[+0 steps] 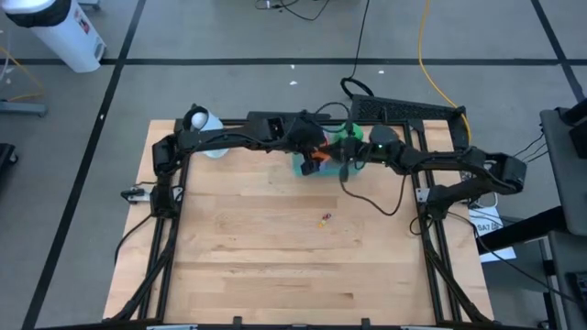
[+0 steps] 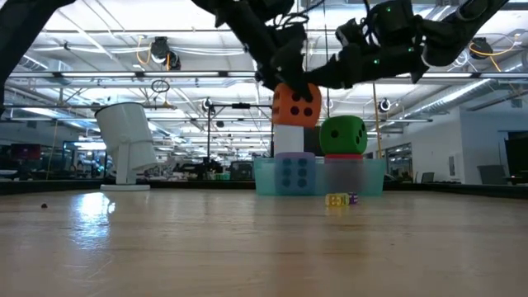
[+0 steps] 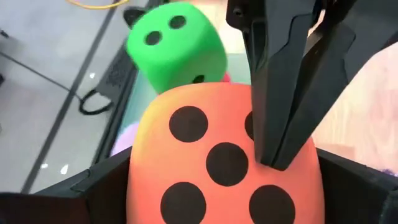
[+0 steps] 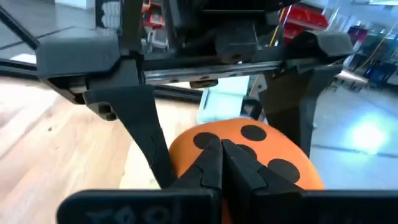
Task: Pick & Place Dice
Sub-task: Put the large orange die into the bin
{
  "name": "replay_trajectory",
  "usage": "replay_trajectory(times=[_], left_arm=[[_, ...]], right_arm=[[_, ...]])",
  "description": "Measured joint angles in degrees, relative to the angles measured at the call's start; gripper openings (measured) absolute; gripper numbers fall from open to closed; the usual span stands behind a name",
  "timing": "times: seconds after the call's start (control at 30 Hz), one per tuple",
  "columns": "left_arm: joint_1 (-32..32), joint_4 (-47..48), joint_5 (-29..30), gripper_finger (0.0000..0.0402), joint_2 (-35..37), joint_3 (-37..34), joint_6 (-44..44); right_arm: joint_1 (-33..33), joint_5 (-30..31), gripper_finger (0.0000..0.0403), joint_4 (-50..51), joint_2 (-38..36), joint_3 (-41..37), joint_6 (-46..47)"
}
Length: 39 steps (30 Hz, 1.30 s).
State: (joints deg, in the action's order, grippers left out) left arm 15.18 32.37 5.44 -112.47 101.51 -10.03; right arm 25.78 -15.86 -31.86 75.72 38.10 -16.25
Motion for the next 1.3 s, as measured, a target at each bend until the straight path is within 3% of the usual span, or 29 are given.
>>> replay_trajectory(times=[0.33,0.73,1.1,1.3], left_arm=[[0.07,-0.7,-1.14,0.0399,-1.95,-0.41,0.83],[0.8,-1.95,1.0,0.0399,-2.59,-0.48,6.43],[3.48,-2.56,-10.39,0.04,-2.68,-0.55,14.9],[3.39,-2.26,-11.36,0.04,-2.71,-0.59,10.12]], right_arm=[[-0.02,-0.63,0.0,5.96,-2.82,-0.06,2.1],[-0.37,-0.74,0.0,5.16,-5.53,-0.13,2.08],[-0.37,-0.85,0.0,10.92,-9.73,-0.06,2.01],[0.04,-1.17,0.0,14.98,-9.48,-0.03,0.88]])
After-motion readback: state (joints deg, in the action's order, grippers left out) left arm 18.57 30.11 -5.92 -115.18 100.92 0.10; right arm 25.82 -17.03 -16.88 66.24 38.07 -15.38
